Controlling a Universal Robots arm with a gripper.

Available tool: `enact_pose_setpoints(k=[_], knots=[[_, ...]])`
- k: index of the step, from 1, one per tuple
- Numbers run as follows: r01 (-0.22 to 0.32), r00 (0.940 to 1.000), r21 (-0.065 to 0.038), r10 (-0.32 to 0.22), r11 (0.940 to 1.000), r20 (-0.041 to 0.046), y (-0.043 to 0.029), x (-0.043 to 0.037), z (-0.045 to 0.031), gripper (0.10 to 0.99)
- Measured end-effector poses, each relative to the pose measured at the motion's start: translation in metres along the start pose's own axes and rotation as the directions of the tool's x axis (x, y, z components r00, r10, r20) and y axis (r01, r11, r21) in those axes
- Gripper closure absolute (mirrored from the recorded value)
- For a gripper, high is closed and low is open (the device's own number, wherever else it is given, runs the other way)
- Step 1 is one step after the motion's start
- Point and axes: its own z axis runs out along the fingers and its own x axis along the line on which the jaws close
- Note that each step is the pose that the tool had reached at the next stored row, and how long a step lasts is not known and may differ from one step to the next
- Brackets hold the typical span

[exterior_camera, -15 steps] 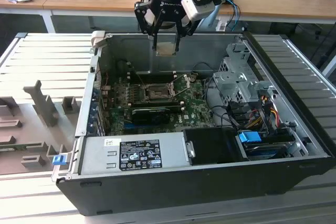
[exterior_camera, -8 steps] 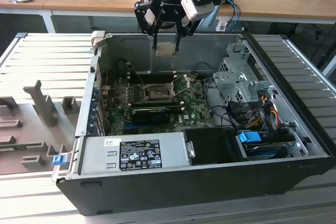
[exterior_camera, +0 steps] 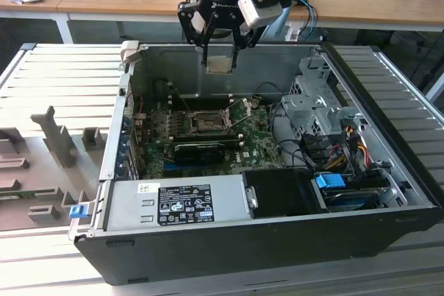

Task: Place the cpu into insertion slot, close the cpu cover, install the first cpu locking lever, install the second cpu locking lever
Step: 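Place the cpu into insertion slot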

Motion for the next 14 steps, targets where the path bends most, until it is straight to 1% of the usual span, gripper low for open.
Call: enact_pose_setpoints(k=[14], knots=[[-0.031,0.9995,-0.001,0.031,0.9995,0.0027,0.0,0.0,0.0003,0.557]])
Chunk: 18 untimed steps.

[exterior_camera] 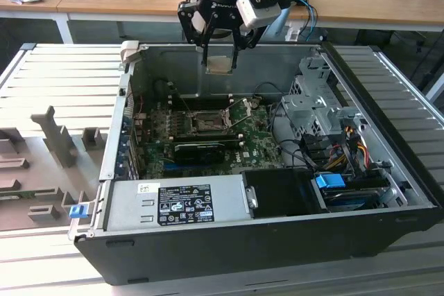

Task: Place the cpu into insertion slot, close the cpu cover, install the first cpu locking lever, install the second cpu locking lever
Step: 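Place the cpu into insertion slot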

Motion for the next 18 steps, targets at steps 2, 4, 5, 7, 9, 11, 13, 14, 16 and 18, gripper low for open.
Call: enact_pose_setpoints(k=[2,4,5,7,9,11,13,14,16,18], knots=[[-0.006,1.0,0.0,0.006,1.0,0.0006,0.0,0.0,0.0001,0.557],[-0.011,0.9999,0.0,0.011,0.9999,0.0011,0.0,0.0,0.0002,0.557],[-0.013,0.9999,0.0,0.013,0.9999,0.0012,0.0,0.0,0.0002,0.557],[-0.017,0.9999,0.0,0.017,0.9999,0.0016,0.0,0.0,0.0003,0.557],[-0.023,0.9997,-0.001,0.023,0.9997,0.0021,0.0,0.0,0.0004,0.557],[-0.028,0.9996,-0.001,0.028,0.9996,0.0025,0.0,0.0,0.0005,0.557],[-0.032,0.9995,-0.001,0.032,0.9995,0.0029,0.0,0.0,0.0005,0.557],[-0.035,0.9994,-0.001,0.035,0.9994,0.0032,0.0,0.0,0.0006,0.557],[-0.038,0.9993,-0.001,0.038,0.9993,0.0035,-0.0001,0.0,0.0006,0.557],[-0.041,0.9991,-0.001,0.041,0.9991,0.0037,-0.0001,0.0,0.0007,0.557]])
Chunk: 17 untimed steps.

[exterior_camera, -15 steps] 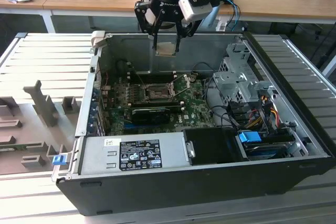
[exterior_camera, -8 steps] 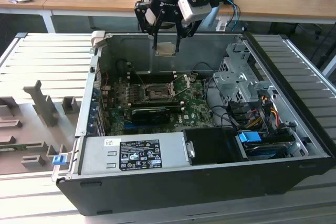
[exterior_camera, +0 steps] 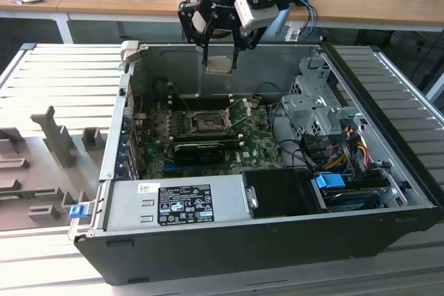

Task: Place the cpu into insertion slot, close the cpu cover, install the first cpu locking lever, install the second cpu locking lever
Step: 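Place the cpu into insertion slot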

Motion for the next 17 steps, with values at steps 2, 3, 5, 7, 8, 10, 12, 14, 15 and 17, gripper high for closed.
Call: enact_pose_setpoints(k=[2,3,5,7,8,10,12,14,15,17], knots=[[-0.003,1.0,0.0,0.003,1.0,0.0003,0.0,0.0,0.0,0.557],[-0.005,1.0,0.0,0.005,1.0,0.0005,0.0,0.0,0.0001,0.557],[-0.01,0.9999,0.0,0.01,1.0,0.0009,0.0,0.0,0.0002,0.557],[-0.014,0.9999,0.0,0.014,0.9999,0.0012,0.0,0.0,0.0002,0.557],[-0.016,0.9999,0.0,0.016,0.9999,0.0014,0.0,0.0,0.0002,0.557],[-0.02,0.9998,0.0,0.02,0.9998,0.0018,0.0,0.0,0.0003,0.557],[-0.024,0.9997,-0.001,0.024,0.9997,0.0021,0.0,0.0,0.0003,0.557],[-0.028,0.9996,-0.001,0.028,0.9996,0.0025,0.0,0.0,0.0004,0.557],[-0.031,0.9995,-0.001,0.031,0.9995,0.0028,0.0,0.0,0.0004,0.557],[-0.034,0.9994,-0.001,0.034,0.9994,0.0031,0.0,0.0,0.0005,0.557]])
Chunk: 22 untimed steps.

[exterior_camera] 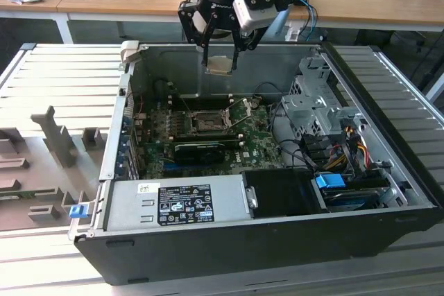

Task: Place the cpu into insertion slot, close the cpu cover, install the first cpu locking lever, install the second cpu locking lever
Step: 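Place the cpu into insertion slot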

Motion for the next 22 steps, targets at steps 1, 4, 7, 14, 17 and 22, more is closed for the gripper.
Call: enact_pose_setpoints(k=[1,4,7,14,17,22], knots=[[-0.004,1.0,0.0,0.004,1.0,0.0003,0.0,0.0,0.0001,0.557],[-0.011,0.9999,0.0,0.011,0.9999,0.001,0.0,0.0,0.0001,0.557],[-0.026,0.9997,-0.001,0.026,0.9997,0.0023,0.0,0.0,0.0002,0.557],[-0.11,0.9939,-0.002,0.11,0.9939,0.0099,-0.0001,0.0,0.0007,0.557],[-0.137,0.9904,-0.003,0.137,0.9905,0.0123,-0.0001,0.0,0.0008,0.557],[-0.186,0.9823,-0.005,0.186,0.9825,0.0166,-0.0001,0.0,0.0009,0.557]])
